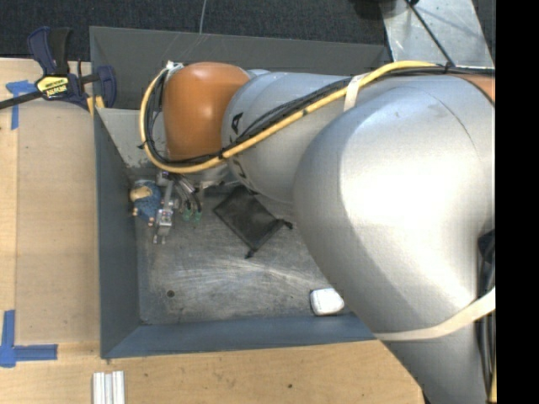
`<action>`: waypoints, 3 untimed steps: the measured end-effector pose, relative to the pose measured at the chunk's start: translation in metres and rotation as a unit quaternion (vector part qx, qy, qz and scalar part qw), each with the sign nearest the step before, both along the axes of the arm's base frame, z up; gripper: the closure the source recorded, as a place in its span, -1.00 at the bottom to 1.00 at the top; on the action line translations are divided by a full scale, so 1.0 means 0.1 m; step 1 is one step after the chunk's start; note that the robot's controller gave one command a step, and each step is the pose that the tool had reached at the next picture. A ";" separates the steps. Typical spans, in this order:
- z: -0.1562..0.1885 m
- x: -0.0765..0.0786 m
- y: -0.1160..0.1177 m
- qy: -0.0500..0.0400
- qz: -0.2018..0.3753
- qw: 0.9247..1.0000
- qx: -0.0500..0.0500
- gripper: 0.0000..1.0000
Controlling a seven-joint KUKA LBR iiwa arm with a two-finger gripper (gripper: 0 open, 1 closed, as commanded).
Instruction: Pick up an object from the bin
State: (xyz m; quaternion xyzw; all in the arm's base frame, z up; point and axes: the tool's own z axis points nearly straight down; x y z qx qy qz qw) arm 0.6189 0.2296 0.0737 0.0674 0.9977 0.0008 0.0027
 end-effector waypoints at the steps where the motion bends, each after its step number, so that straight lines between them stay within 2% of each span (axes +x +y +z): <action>1: 0.01 0.02 -0.01 -0.004 0.000 1.000 0.000 1.00; 2: 1.14 -0.17 -0.16 -0.003 0.030 1.000 0.001 1.00; 3: 2.20 -0.23 -0.06 -0.003 0.021 1.000 0.001 1.00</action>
Offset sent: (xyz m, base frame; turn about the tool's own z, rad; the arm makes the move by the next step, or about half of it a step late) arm 0.0000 0.0000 0.0000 0.0000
